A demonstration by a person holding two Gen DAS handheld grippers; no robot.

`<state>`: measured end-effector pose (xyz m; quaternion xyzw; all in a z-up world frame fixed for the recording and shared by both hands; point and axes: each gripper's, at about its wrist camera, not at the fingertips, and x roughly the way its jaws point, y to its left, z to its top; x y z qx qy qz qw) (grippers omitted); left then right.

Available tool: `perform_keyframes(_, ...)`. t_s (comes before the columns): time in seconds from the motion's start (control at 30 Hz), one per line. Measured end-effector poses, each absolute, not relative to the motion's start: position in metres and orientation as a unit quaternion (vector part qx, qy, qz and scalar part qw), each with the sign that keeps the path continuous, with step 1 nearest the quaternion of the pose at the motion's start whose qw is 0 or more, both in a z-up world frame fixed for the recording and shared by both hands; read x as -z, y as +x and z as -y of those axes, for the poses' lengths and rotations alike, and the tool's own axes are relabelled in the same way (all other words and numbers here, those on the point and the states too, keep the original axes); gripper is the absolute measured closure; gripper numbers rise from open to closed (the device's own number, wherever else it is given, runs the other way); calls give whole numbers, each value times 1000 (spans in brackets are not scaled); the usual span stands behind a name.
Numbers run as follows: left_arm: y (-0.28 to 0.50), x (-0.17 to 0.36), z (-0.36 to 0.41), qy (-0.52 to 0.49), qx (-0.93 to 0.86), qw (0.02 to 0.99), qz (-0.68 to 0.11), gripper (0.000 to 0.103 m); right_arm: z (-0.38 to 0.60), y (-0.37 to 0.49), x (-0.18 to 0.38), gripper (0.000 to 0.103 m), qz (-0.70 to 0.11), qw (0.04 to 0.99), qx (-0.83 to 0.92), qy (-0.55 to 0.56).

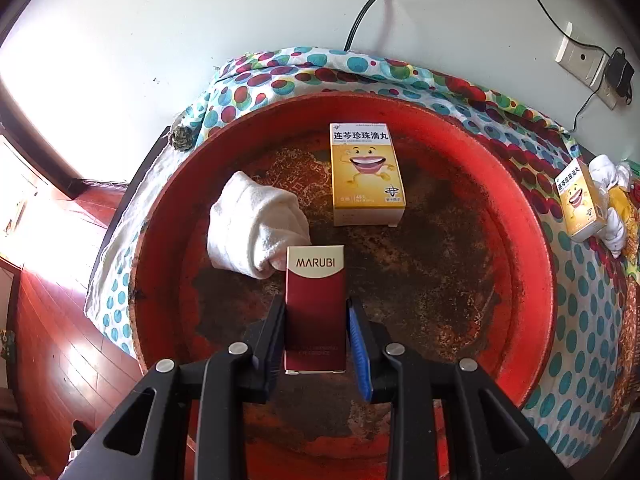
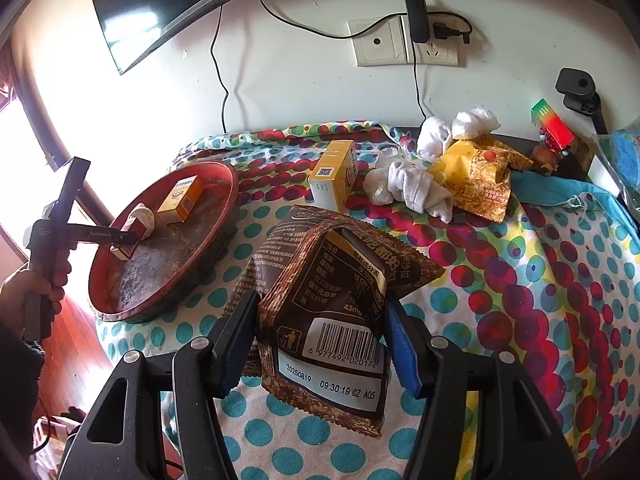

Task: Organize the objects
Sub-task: 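Carry the MARUBI box into the red tray and open the left tool, then lower the brown snack bag into the red tray and open the right tool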

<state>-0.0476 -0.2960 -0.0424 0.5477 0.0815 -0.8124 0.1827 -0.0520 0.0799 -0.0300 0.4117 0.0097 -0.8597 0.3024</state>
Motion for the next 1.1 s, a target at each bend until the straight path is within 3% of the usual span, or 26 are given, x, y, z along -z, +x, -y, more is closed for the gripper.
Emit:
perform_keyframes(0.77,-31,60,338,545,810,184,-112,73,-4,-44,21,46,-57,341,846,407)
perform_keyframes(1.1,-18,48,324,545,821,153,-77,68,68,-47,3,46,-91,385,836,380)
